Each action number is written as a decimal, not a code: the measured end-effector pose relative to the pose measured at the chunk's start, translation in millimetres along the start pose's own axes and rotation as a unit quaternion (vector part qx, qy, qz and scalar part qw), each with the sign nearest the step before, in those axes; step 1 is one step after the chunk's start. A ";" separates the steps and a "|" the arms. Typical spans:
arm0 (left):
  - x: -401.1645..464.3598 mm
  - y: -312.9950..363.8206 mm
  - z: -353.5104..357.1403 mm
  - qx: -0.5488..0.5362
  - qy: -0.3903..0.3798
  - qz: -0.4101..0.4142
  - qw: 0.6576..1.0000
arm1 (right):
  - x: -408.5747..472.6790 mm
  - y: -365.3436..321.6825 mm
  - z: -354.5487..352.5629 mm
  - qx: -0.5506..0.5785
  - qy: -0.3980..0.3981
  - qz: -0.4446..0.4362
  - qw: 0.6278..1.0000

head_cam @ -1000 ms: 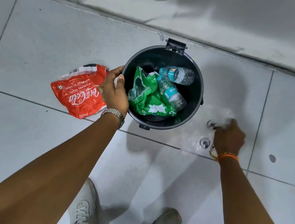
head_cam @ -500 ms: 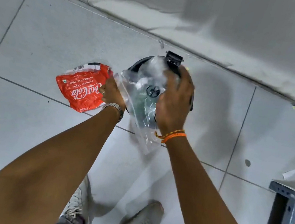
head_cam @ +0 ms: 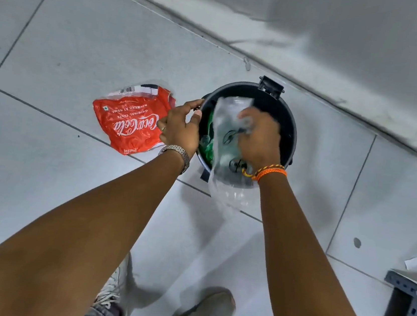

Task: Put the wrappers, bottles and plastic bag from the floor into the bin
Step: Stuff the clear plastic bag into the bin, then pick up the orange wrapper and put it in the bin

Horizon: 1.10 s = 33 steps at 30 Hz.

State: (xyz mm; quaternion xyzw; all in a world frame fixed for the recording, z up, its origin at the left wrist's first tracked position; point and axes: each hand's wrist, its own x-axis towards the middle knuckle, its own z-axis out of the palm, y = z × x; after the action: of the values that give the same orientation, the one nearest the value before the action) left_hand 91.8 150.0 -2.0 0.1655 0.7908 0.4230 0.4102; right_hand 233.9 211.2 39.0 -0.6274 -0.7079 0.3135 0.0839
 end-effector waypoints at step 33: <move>49.5 -113.8 -158.2 0.077 0.211 -0.172 0.959 | 14.4 -164.9 157.0 -0.067 -0.132 -0.176 0.973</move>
State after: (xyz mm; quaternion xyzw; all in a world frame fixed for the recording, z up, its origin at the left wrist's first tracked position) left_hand -53.4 28.9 -70.4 -0.0350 0.9062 0.3086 0.2869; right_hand 12.8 168.9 1.6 -0.4503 -0.8313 0.3259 0.0009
